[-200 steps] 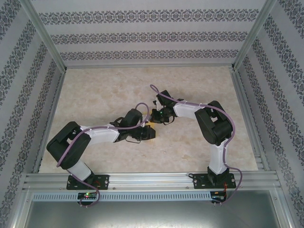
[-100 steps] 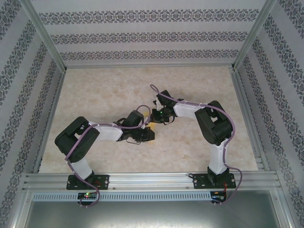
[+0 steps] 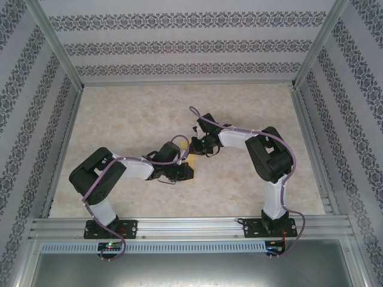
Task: Fold a paper plane with a square sheet of paper (fold left side to right side)
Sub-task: Fold the wing for the fifth time at the center of the table, then pick up the paper plane at the center of the table.
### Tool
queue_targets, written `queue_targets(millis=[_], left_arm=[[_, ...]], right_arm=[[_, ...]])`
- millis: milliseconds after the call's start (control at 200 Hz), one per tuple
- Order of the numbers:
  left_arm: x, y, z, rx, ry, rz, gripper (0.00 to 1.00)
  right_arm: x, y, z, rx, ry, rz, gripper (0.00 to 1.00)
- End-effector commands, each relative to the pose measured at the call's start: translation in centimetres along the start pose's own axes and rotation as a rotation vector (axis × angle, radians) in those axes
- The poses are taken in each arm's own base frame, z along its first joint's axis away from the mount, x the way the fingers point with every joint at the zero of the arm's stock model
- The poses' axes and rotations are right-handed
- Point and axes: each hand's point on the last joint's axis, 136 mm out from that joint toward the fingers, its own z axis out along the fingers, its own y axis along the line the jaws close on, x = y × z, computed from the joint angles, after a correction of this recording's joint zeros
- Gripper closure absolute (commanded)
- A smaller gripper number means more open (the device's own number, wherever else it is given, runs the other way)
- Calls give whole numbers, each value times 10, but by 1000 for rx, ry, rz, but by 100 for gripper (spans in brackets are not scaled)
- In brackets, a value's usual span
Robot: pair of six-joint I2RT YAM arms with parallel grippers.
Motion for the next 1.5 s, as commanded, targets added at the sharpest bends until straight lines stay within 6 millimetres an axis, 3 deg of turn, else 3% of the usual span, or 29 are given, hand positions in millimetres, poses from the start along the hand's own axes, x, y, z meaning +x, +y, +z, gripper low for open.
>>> queue_targets(millis=[0,205,350,475,595,684,819,969,1039,1104,1239,1279,1384,1494], left_arm=[[29,8,-1,-33,66,-6,85],[32,-5,-7,2,61,16,86],[21,-16,-26,5,-1,42,86],[-4,-18,-64,-38,-142,59,79],[-33,-7,-114,-169,-336,72,60],[-52,6,-155,-310,-495,76,45],[-69,23,-203,-415,-689,10,33],[-76,30,-225,-462,-791,-12,28],[-77,30,-227,-467,-797,-17,27],[-77,31,-224,-461,-791,-20,27],[-74,34,-221,-468,-772,-23,26],[-73,35,-221,-470,-771,-25,26],[-73,35,-221,-467,-770,-26,26],[-74,33,-225,-471,-779,-21,25]], right_arm=[[19,-28,17,108,64,14,100],[14,-25,15,105,53,6,99],[-2,-8,1,70,-10,-30,96],[-24,11,-31,66,-124,-96,85],[-34,17,-66,114,-224,-137,71],[-30,13,-86,171,-263,-144,63],[-6,4,-98,313,-261,-174,46],[27,-2,-85,439,-208,-185,31],[36,-5,-72,465,-183,-176,30],[40,-6,-60,453,-159,-165,33],[40,-4,-47,455,-131,-152,56],[40,-3,-47,460,-130,-162,64],[37,2,-52,457,-141,-178,100],[34,25,-64,374,-177,-222,100]])
